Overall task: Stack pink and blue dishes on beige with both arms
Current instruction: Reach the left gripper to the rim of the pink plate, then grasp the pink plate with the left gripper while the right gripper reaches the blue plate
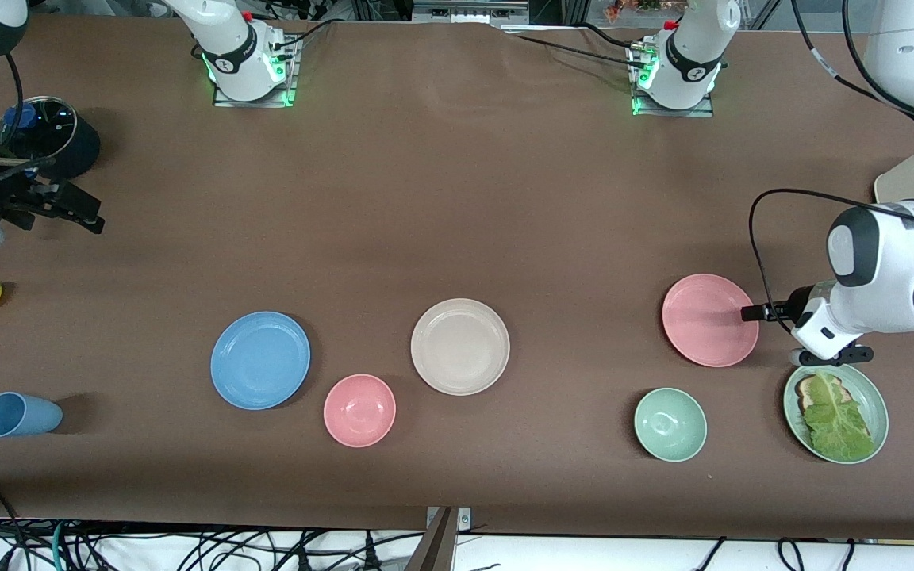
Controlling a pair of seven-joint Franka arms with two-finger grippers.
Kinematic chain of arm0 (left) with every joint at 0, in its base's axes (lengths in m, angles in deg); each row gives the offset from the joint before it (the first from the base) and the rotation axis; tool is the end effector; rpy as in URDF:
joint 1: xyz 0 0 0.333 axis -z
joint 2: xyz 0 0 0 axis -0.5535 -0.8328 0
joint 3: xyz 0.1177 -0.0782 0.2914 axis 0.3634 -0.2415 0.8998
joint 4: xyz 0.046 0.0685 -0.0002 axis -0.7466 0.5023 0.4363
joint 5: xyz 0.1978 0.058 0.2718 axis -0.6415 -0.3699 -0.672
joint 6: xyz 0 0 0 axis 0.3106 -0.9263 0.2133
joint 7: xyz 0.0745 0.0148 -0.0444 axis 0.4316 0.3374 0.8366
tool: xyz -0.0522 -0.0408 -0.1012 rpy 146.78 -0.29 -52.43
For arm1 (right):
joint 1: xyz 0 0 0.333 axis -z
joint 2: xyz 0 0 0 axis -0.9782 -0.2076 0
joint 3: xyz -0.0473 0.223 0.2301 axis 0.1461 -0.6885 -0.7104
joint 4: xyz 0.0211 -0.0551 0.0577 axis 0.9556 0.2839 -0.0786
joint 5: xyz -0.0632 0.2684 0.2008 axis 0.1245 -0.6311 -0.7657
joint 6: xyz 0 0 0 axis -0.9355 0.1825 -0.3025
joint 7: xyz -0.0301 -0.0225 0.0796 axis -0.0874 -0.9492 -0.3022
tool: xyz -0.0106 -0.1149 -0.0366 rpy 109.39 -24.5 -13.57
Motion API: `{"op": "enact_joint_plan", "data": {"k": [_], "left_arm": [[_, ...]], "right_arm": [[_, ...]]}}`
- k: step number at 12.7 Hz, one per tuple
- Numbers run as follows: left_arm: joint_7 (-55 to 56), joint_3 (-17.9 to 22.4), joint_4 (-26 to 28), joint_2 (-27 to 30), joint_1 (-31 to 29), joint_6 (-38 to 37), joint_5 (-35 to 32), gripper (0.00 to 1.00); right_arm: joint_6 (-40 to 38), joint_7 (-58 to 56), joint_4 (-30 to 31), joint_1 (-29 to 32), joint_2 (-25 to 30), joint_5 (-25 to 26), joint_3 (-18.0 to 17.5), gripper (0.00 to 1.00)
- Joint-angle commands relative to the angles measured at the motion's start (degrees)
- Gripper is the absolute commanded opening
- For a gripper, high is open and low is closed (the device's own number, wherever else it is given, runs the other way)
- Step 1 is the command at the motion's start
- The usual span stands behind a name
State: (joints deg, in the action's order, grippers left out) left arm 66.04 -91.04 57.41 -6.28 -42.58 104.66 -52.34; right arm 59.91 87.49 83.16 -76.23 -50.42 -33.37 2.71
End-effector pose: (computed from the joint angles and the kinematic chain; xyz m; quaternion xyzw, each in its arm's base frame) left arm 0.6036 0.0820 0.2724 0.9938 0.0564 -0.0947 0.0176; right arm 0.5402 0.0129 0.5899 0.9996 -0.0240 0.0120 0.0110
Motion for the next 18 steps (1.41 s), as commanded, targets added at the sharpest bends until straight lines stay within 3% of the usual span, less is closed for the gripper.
{"op": "enact_joint_plan", "data": {"k": [1,4,5,7,8,13,18], "left_arm": [[-1.15,-0.17,-0.42,-4.05,-0.96,4.95,-1.2,1.0],[-1.06,-0.17,-0.43,-6.43,-1.14,7.95,-2.26,0.96],[-0.97,-0.17,-0.42,-6.52,-1.14,7.95,-2.26,0.79],[-0.97,-0.17,-0.42,-6.7,-1.23,7.69,-2.34,0.14],[-0.97,-0.08,-0.51,-6.7,-1.23,7.6,-2.35,0.0],[-0.71,-0.17,-0.69,-6.35,-1.05,7.16,-2.35,0.0],[2.81,-0.96,-4.2,-2.58,0.79,-4.68,-1.38,0.0]], "right_arm": [[-0.04,-0.11,-1.15,0.85,-1.08,0.76,-0.25,1.0],[1.63,-0.03,-1.15,0.5,-2.31,0.84,-0.34,1.0],[1.54,-0.72,-0.8,0.67,-2.4,0.93,-0.34,1.0],[0.84,-3.0,-0.8,0.76,-2.58,0.5,-0.34,1.0],[0.93,-3.97,-0.8,0.67,-3.01,0.14,-0.34,1.0],[5.92,-6.79,-0.18,0.14,-11.87,-0.21,-0.61,1.0],[16.29,-6.09,-0.18,0.06,-22.33,-0.12,-0.87,1.0]]}}
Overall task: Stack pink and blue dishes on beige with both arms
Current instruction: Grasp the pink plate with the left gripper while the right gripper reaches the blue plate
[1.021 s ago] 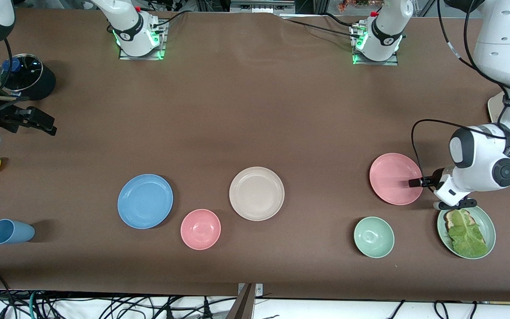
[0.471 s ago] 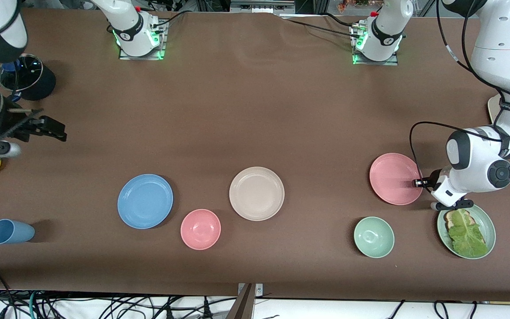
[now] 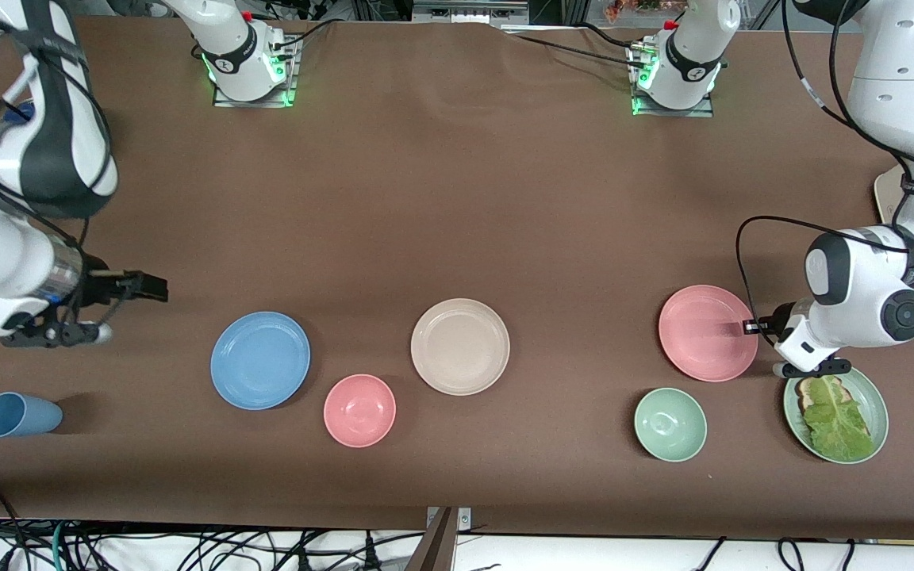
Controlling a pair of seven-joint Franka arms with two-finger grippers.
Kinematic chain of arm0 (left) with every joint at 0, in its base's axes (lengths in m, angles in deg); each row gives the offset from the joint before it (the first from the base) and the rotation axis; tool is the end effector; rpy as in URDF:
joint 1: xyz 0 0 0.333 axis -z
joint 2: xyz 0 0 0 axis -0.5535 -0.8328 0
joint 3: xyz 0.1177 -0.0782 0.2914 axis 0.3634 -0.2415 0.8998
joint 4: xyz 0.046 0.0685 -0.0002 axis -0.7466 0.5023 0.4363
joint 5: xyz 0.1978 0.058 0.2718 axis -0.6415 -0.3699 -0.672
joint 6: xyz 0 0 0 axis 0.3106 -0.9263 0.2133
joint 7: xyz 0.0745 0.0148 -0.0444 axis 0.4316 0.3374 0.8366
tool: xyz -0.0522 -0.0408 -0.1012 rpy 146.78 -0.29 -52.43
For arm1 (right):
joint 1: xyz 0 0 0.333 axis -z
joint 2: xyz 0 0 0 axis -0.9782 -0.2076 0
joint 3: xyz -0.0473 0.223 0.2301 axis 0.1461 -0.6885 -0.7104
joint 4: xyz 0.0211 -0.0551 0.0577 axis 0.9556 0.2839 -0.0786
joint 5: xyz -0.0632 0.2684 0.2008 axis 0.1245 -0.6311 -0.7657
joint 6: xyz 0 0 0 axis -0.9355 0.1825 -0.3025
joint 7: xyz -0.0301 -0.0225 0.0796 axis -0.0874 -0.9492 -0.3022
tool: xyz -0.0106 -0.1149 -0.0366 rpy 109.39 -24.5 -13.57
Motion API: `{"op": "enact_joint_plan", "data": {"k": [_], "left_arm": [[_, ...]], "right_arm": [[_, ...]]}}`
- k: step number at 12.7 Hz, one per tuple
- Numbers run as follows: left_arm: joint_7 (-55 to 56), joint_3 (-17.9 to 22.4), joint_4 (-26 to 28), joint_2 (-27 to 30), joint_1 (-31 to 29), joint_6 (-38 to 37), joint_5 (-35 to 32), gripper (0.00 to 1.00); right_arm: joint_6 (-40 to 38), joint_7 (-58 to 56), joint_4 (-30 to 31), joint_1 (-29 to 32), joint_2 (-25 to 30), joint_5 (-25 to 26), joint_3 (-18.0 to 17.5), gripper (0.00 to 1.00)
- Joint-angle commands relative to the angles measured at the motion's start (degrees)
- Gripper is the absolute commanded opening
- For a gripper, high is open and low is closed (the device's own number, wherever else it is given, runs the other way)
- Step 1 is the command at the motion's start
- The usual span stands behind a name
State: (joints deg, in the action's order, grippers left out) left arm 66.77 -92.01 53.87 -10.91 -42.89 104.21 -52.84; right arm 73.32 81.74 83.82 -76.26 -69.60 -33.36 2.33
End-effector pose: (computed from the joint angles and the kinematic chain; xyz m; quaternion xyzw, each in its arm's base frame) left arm 0.6153 0.0783 0.2449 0.9924 0.0559 -0.1079 0.0198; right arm 0.6241 0.0164 0.4084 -0.9985 -0.0315 0.0443 0.0006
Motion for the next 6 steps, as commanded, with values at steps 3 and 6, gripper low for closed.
{"op": "enact_joint_plan", "data": {"k": [3,6], "left_arm": [[5.58,-2.35,-1.63,5.31,1.54,-9.42,1.83,0.0],[16.54,-9.01,-6.54,5.75,1.63,-14.44,3.08,0.0]], "right_arm": [[9.83,-0.25,-0.84,-0.35,-9.49,-0.04,-0.49,0.99],[16.59,-0.16,-0.93,-1.22,-14.5,-0.04,-0.49,0.99]]}}
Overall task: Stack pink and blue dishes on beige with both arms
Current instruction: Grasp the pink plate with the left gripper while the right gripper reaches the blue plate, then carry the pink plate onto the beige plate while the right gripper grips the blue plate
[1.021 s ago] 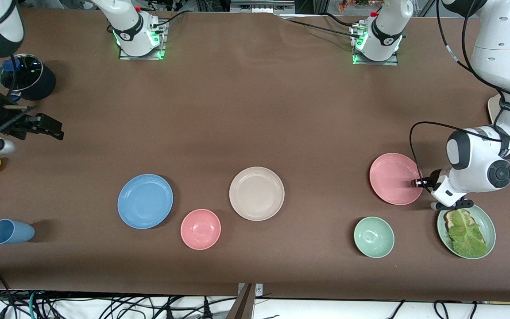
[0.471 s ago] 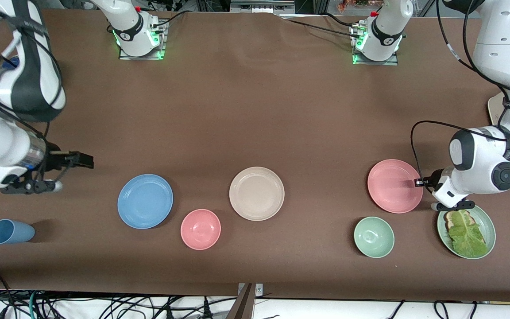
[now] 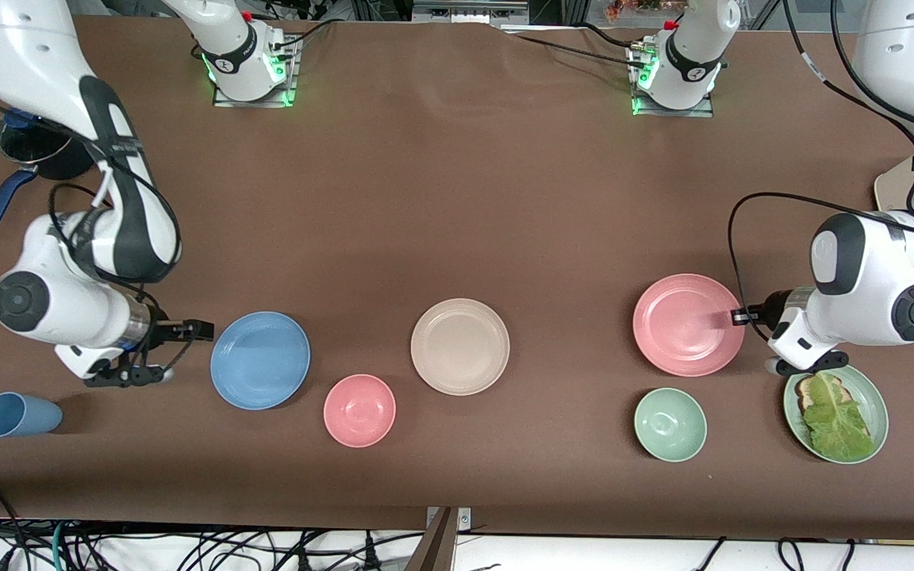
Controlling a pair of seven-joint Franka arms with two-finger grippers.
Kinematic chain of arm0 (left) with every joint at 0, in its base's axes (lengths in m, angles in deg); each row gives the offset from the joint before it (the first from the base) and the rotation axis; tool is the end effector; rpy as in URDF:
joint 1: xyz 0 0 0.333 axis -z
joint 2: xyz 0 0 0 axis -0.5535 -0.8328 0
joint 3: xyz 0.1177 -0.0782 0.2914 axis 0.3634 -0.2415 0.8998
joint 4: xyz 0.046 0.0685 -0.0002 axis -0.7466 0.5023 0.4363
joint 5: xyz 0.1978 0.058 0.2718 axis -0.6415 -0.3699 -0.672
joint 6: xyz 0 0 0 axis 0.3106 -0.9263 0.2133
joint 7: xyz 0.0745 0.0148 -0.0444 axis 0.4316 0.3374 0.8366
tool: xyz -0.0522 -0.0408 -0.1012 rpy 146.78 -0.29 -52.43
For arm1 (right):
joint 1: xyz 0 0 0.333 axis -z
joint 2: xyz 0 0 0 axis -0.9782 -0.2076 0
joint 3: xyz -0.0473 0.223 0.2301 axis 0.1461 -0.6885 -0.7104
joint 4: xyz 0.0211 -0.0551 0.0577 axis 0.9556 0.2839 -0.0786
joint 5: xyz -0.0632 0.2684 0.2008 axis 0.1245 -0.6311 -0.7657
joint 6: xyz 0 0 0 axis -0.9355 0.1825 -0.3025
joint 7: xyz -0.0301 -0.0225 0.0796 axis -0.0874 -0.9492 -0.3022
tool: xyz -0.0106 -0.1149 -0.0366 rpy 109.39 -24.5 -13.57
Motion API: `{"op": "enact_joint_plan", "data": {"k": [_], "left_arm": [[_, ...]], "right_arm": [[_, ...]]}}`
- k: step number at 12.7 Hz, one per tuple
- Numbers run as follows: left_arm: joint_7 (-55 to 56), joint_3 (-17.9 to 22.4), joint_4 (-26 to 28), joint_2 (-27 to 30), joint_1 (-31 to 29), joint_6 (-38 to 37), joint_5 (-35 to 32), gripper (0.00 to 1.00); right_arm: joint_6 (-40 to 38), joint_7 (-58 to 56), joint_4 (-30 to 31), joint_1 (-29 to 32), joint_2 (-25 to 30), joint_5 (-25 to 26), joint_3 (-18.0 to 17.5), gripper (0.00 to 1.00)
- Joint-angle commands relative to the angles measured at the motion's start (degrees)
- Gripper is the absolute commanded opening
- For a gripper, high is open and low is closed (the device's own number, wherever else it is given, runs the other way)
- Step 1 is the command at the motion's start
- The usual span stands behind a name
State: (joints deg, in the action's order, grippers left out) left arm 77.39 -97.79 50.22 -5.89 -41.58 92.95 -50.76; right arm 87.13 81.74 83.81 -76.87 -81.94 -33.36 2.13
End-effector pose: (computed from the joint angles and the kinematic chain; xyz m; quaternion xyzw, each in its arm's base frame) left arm 0.6156 0.0072 0.3142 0.9854 0.0968 -0.1333 0.0431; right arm 0.6580 0.0264 0.2891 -0.9988 -0.0373 0.0312 0.0098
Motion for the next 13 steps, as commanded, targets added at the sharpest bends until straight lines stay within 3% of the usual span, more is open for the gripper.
{"op": "enact_joint_plan", "data": {"k": [1,3,7,9,13], "left_arm": [[9.87,-5.87,-3.69,0.56,0.41,-3.1,1.08,0.0],[16.3,-10.01,-4.48,-0.67,1.72,-2.4,2.66,0.0],[25.71,-10.12,-11.51,-7.6,11.9,3.55,2.49,0.0],[28.88,-9.77,-11.52,-8.76,16.21,9.35,1.97,0.0],[32.67,-8.28,-11.6,-11.56,22.19,17.88,1.7,0.0]], "right_arm": [[4.45,-0.17,-0.92,-0.8,-3.13,0.05,-0.29,0.99],[7.53,-0.17,-1.01,-0.62,-5.06,0.05,-0.29,0.98],[10.17,-0.34,-1.36,-0.27,-7.53,-0.04,-0.29,0.87],[11.59,-0.52,-1.27,-0.1,-8.06,-0.04,-0.2,0.72],[11.59,-0.52,-1.27,-0.1,-8.15,-0.04,-0.2,0.3]]}}
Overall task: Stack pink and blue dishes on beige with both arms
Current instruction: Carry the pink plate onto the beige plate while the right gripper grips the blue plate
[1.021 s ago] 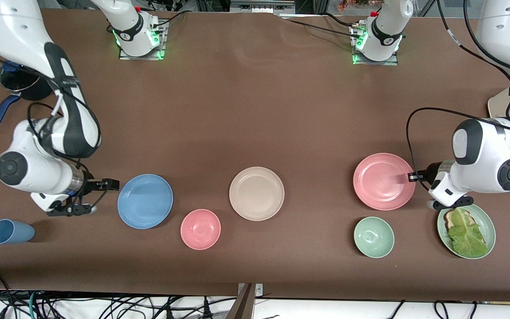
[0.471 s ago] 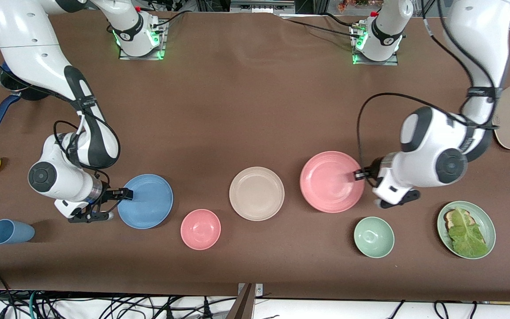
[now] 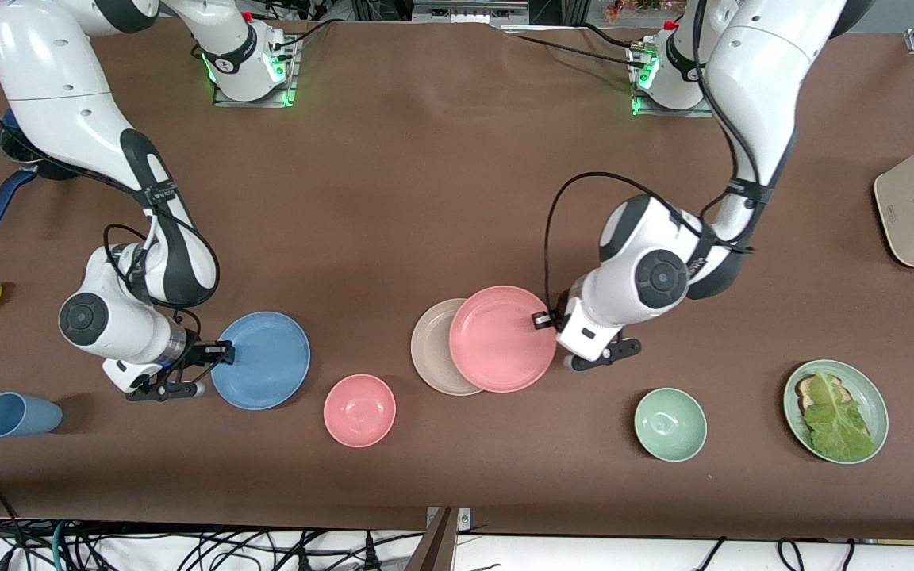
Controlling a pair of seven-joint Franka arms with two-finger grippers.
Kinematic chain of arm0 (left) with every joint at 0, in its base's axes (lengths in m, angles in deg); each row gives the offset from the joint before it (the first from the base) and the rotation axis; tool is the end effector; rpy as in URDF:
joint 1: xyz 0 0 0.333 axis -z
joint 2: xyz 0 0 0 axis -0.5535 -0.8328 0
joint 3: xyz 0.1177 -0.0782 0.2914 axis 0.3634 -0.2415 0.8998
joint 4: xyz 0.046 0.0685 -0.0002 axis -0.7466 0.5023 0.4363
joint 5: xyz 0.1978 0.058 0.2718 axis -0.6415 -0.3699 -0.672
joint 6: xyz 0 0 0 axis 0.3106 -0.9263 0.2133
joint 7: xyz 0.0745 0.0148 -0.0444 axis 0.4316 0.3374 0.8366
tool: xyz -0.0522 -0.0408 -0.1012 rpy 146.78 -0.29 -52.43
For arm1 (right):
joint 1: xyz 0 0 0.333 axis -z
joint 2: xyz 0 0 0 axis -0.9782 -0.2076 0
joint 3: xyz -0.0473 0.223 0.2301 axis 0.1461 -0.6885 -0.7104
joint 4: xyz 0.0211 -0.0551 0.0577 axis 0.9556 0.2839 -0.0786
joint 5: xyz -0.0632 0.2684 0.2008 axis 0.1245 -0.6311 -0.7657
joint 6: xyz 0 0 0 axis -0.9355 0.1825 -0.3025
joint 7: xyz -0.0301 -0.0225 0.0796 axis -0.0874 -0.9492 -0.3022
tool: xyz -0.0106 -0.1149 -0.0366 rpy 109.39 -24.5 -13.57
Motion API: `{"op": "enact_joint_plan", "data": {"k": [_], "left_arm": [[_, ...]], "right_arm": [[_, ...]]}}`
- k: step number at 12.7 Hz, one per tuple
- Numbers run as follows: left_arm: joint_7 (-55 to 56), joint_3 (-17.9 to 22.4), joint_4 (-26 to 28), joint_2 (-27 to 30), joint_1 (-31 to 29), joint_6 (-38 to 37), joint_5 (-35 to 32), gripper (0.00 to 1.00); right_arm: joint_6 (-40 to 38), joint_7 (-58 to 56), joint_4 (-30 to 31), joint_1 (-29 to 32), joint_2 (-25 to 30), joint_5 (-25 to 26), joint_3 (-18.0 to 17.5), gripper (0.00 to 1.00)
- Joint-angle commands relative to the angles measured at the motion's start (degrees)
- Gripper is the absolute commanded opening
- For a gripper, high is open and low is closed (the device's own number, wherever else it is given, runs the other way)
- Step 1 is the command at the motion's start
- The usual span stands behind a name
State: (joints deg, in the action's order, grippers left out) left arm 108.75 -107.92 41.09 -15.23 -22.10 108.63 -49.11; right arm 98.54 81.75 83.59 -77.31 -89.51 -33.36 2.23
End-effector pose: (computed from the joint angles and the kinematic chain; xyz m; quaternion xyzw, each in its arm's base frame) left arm 0.6155 -0.3026 0.3059 0.9793 0.1545 -0.0600 0.1165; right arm 0.6730 0.0317 0.2195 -0.9991 -0.0383 -0.0043 0.0148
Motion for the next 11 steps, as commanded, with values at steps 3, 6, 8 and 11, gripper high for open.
{"op": "enact_joint_plan", "data": {"k": [3,6,8,11], "left_arm": [[4.11,8.0,-2.65,-4.86,10.1,6.79,0.23,0.0],[4.83,8.45,-3.53,-5.57,10.47,7.76,0.49,0.57],[5.61,8.45,-4.14,-4.96,10.2,7.59,0.49,1.0],[5.09,8.54,-4.85,-3.99,7.49,4.88,-0.21,1.0]], "right_arm": [[0.09,-0.61,-1.05,0.35,-0.58,-0.21,-0.39,0.0],[-0.26,-0.79,-1.14,0.35,-0.32,-0.13,-0.3,0.0],[-1.66,-0.79,-1.75,0.08,0.38,-0.12,-0.48,0.0],[-9.9,-1.14,-7.8,-0.18,1.26,-0.04,-0.57,0.0]]}}
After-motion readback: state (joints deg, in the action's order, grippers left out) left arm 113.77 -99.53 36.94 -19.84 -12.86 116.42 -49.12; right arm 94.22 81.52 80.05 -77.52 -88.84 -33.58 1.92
